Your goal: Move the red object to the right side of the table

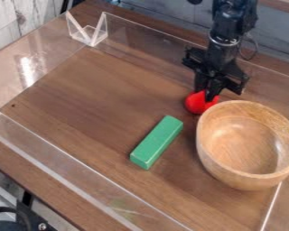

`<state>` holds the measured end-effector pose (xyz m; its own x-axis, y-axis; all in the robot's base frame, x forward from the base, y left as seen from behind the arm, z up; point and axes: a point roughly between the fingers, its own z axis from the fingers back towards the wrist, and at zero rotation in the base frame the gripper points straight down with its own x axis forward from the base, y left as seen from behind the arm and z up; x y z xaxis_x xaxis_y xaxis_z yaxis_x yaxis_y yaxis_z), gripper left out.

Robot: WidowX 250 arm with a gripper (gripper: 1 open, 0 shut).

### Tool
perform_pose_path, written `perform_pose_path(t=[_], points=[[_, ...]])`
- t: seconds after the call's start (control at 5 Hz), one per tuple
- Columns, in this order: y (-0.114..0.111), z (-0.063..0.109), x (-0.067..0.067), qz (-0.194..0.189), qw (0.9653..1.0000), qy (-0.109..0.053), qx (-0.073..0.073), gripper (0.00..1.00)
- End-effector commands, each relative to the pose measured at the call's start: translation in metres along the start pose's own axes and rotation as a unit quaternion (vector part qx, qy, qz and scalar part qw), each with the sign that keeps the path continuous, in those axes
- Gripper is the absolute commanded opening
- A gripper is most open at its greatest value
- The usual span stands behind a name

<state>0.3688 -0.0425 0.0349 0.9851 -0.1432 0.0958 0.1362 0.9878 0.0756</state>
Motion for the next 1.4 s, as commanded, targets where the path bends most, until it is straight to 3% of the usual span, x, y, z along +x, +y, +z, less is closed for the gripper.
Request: perform_pose_path(t=[0.0,0.2,0.4,0.8,1.0,1.2], points=[[0.006,0.010,0.001,-0.018,0.9997,-0.015,0.000,0.00],[0.001,0.013,-0.006,-0.008,0.9999,-0.009,-0.004,1.00],[-0.003,0.018,-0.013,0.004,0.9999,-0.006,-0.009,1.00],[0.009,0.063,-0.021,0.026,0.9993,-0.018,-0.022,1.00],[0.023,0.089,-0.018,0.022,0.9991,-0.026,-0.026,1.00],[0.031,0.102,-0.014,0.015,0.9992,-0.024,-0.028,1.00]])
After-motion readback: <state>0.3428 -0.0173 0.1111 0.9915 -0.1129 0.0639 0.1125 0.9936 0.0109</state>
